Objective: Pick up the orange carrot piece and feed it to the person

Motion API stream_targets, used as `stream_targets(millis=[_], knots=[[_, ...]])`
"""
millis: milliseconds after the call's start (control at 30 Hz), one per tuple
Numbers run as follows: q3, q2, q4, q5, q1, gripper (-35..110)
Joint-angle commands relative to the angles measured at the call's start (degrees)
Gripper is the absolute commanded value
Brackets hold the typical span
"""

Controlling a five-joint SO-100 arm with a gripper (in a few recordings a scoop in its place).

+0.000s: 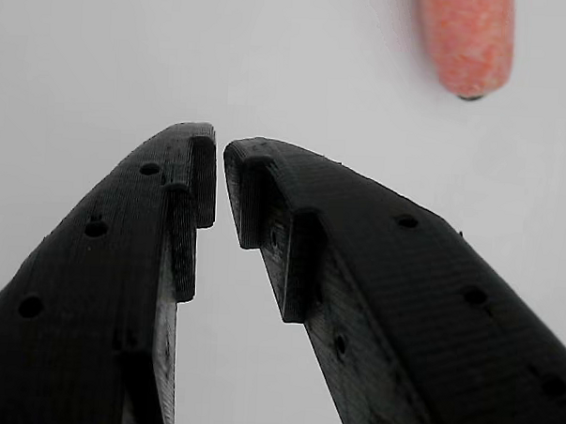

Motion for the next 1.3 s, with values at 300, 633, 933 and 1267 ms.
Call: stream_targets(millis=[300, 633, 933, 1267], knots=[[-14.0, -8.2, 0.0, -1.1, 2.7, -2], [-14.6, -9.6, 0.0, -1.4, 2.7, -1], [-14.7, -9.6, -0.1, -9.8, 2.8, 11], [-14.7, -9.6, -0.1, -10.8, 5.2, 24]])
